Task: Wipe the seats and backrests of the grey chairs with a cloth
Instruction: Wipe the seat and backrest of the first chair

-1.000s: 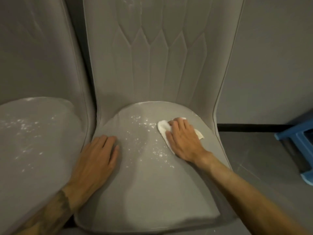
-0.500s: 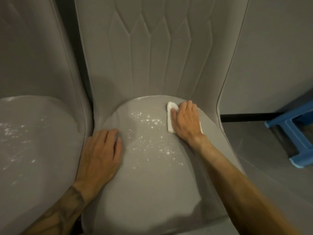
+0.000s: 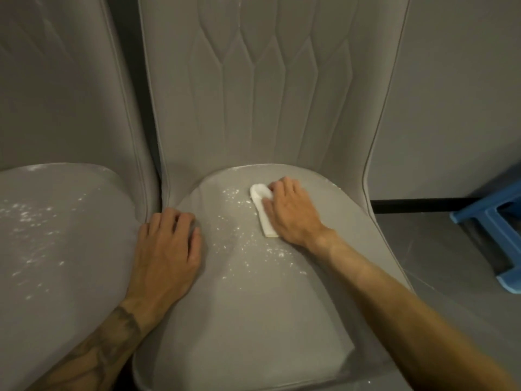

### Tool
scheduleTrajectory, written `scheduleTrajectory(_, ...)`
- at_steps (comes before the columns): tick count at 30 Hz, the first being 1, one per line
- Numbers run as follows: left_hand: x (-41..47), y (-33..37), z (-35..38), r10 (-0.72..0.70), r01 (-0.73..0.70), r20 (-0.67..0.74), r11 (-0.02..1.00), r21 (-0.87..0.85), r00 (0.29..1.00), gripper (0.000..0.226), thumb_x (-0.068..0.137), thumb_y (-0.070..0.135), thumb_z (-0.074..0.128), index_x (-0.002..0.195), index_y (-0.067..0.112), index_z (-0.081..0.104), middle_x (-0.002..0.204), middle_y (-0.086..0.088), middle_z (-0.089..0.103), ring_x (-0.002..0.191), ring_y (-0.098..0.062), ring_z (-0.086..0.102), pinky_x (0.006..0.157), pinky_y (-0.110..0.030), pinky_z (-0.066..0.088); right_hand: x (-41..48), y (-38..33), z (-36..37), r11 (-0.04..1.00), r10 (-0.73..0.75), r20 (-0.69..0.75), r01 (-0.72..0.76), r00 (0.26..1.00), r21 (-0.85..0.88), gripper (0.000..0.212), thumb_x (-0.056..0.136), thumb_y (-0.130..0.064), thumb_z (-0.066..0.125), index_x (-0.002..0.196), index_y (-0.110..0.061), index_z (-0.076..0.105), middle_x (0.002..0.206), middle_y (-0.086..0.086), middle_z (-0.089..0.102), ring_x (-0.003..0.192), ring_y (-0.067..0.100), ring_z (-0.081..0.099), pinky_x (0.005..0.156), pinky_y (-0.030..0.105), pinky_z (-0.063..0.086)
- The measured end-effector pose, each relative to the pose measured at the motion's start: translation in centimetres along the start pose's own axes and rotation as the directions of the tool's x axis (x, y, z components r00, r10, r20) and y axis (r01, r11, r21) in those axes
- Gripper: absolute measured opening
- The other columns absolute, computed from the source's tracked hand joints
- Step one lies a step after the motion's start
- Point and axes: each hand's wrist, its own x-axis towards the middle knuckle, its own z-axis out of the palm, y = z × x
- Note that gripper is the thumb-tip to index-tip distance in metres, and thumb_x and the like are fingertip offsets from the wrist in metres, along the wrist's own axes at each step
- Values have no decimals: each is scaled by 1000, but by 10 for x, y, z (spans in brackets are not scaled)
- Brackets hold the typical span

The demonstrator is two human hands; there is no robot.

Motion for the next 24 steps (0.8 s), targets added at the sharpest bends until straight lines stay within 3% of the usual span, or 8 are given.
scheduleTrajectory(2,-1,-2,1,8,-8,-8,1000,13,1000,19,100,26,43,103,13,58,100,-8,51,85,-28,45,75,-45,37,-8,37,-13,1000,4,8,-4,1000,-17,32,107,-31,37,124,-8,51,119,13,52,106,32,48,94,42,37)
scheduleTrajectory(6,1,-1,2,14,-14,-3,999,35,1000,19,100,25,44,102,12,58,100,-9,51,85,-29,44,74,-45,36,-13,82,-27,940,308,-19,-307,951,-148,36,107,-32,32,127,-6,49,124,16,48,109,34,46,94,44,39)
scheduleTrajectory(8,0,0,1,6,-6,2,999,37,1000,20,100,26,44,102,12,58,100,-10,51,85,-29,44,74,-45,37,-11,49,-18,959,262,-13,-262,965,-113,36,107,-31,31,125,-5,49,125,17,48,109,34,44,95,44,38)
scheduleTrajectory(10,0,1,1,4,-4,-3,999,44,1000,20,100,26,44,101,13,58,100,-9,51,85,-29,44,74,-46,38,-16,14,-5,994,105,-8,-105,994,9,35,107,-32,32,124,-7,50,121,14,50,107,31,44,95,44,37)
scheduleTrajectory(13,0,-2,3,11,-10,-8,999,40,1000,20,99,26,42,101,13,58,99,-9,51,84,-28,44,73,-45,37,-24,21,-9,996,-78,16,77,997,55,36,107,-37,33,127,-11,50,119,9,51,104,26,46,95,40,39)
scheduleTrajectory(18,-1,-1,4,-8,9,-10,999,40,1000,18,99,25,44,99,13,58,98,-8,51,84,-26,43,74,-44,37,19,52,-14,944,290,5,-285,957,-167,43,106,-37,30,127,-3,48,127,19,48,113,36,45,96,46,37)
scheduleTrajectory(22,-2,-2,5,-8,9,-13,1000,29,1000,17,99,25,44,99,15,57,99,-7,51,85,-25,42,74,-43,37,11,2,3,999,-40,23,40,999,-24,46,105,-43,28,124,-7,50,119,14,51,104,32,47,93,45,41)
scheduleTrajectory(24,-2,-3,5,-10,11,-9,1000,27,1000,16,99,25,45,100,15,57,99,-7,51,85,-25,42,74,-43,38,9,17,-4,994,-109,45,109,993,7,46,104,-45,30,129,-10,48,120,11,51,105,30,48,95,44,41)
